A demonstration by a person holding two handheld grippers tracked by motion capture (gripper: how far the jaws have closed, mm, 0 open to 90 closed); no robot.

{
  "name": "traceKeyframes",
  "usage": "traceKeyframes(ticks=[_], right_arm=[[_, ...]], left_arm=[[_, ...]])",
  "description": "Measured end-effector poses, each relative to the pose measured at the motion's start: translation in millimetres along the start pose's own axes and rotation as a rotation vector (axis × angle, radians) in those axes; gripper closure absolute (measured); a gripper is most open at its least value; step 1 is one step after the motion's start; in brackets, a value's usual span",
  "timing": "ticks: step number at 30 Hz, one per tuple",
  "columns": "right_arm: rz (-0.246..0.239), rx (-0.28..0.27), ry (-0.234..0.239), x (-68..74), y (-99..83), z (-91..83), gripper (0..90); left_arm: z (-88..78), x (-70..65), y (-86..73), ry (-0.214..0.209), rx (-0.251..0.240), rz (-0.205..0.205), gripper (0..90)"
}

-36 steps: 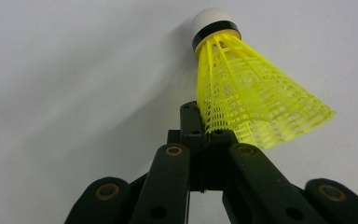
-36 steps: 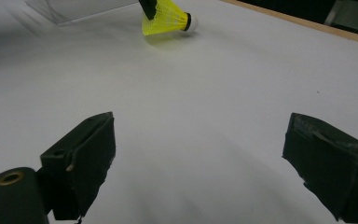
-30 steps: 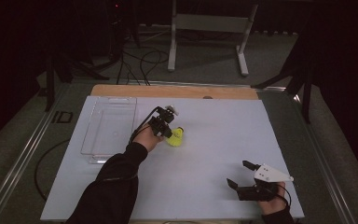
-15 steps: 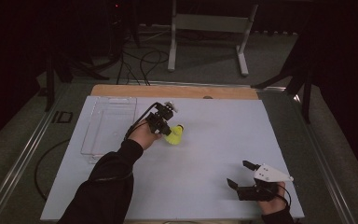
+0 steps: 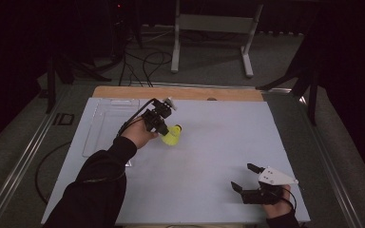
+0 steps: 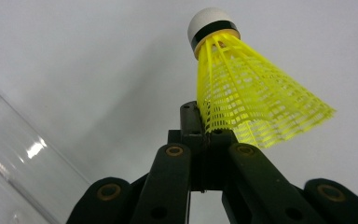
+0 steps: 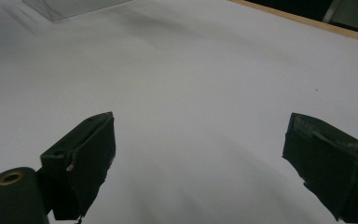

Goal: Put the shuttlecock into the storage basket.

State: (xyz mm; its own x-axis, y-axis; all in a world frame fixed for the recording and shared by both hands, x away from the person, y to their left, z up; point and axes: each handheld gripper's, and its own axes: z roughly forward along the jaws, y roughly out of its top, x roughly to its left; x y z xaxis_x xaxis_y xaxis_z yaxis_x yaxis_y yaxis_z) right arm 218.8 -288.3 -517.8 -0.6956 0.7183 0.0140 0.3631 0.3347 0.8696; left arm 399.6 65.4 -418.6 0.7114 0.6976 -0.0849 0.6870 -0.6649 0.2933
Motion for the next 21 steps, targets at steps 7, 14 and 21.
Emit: traceKeyframes(ticks=[7, 14, 21], right_arm=[[0.001, 0.001, -0.002, -0.3, 0.0, -0.2, 9.6], [0.001, 0.001, -0.007, -0.3, 0.1, -0.1, 9.6], [0.001, 0.002, -0.007, -0.3, 0.0, 0.0, 9.6]], left_arm=[[-14.1, 8.4, -5.8, 0.013, 0.006, -0.012, 90.0], [-24.4, 17.0, -14.2, 0.007, 0.015, -0.022, 90.0], [-37.3, 26.9, -22.0, 0.024, 0.012, -0.041, 90.0]])
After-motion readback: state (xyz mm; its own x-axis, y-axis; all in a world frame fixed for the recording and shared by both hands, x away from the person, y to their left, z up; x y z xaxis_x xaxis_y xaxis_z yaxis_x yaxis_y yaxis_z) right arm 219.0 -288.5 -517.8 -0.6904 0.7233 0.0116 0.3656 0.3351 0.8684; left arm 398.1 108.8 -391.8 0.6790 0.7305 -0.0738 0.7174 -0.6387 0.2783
